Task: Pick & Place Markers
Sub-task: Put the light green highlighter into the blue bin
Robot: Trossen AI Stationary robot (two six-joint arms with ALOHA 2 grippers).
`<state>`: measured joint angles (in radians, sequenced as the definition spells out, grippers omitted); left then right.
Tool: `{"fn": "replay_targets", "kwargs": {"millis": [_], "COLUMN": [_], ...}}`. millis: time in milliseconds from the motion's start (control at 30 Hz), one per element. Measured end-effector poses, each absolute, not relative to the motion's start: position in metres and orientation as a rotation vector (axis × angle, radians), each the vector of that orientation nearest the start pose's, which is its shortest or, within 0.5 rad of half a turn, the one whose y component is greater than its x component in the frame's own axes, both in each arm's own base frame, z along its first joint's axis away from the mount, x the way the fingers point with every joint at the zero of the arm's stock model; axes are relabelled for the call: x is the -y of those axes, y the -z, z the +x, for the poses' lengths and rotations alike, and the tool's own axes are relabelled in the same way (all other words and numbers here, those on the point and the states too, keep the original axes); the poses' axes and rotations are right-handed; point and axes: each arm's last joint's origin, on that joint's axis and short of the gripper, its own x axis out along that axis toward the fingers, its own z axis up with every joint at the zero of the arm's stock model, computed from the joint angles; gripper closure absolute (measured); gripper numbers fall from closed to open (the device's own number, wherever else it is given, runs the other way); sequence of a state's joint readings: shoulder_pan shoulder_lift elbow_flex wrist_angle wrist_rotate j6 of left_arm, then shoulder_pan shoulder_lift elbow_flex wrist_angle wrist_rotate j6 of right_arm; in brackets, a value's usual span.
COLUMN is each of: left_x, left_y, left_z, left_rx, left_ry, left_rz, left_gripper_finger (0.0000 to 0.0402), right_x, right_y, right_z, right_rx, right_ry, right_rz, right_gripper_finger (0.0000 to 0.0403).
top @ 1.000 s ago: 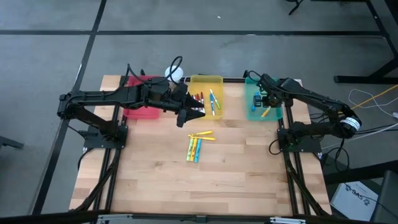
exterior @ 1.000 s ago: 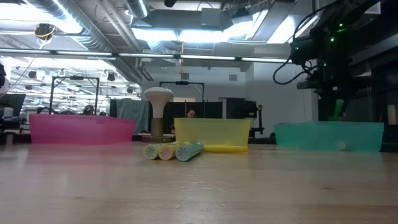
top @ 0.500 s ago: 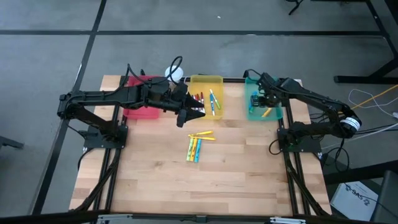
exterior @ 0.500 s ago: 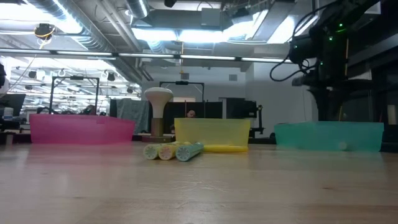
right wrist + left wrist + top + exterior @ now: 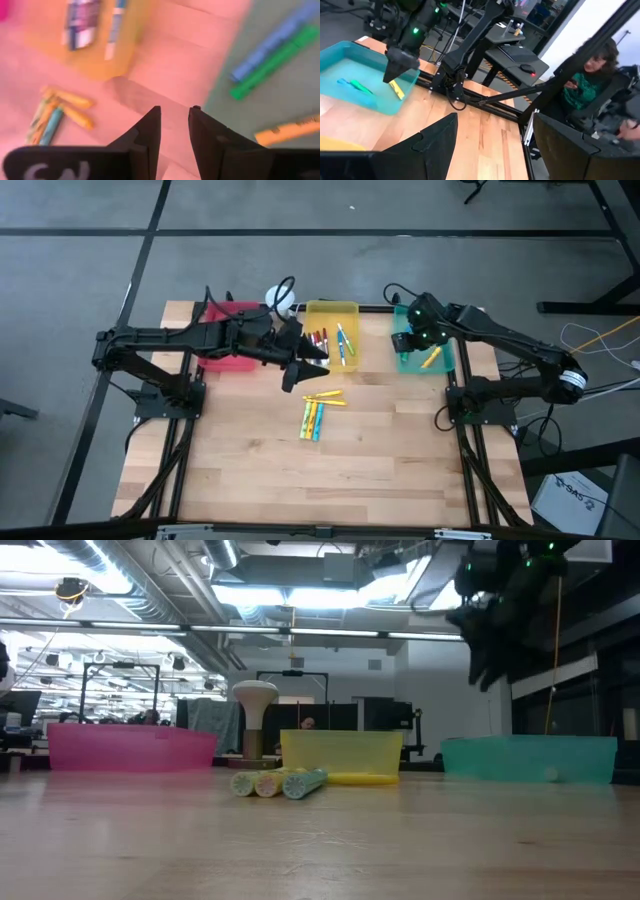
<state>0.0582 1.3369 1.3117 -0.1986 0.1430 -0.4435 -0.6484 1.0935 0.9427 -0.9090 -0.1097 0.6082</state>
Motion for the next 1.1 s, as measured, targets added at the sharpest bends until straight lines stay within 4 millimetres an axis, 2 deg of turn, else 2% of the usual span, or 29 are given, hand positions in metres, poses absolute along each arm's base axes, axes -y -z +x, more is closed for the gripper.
{"fn": "replay_targets", "kwargs": {"millis": [233, 633, 867, 1100], "left_x": [-0.007, 0.0, 0.005, 0.015], "left_y": [-0.388, -0.372, -0.358, -0.345], "left_z": [0.298, 0.292, 0.29, 0.304], "left_rx": [-0.291, -0.439, -0.539, -0.57], "left_ry": [0.044, -0.115, -0.266, -0.274], "left_rz": [-0.445, -0.469, -0.598, -0.735], "left_gripper_finger": [0.0148, 0.0148, 0.0148, 0.0148], "right_x": [0.089, 0.042, 0.033, 0.032], "right_y": [-0.315, -0.37, -0.379, -0.378], "right_z": [0.161, 0.145, 0.144, 0.147], "right_rx": [-0.76, -0.43, -0.349, -0.358], "right_ry": [0.47, 0.193, 0.117, 0.135], "right_rz": [0.804, 0.671, 0.635, 0.599], "right_gripper_finger": [0.0311, 0.0315, 0.0315, 0.0315]}}
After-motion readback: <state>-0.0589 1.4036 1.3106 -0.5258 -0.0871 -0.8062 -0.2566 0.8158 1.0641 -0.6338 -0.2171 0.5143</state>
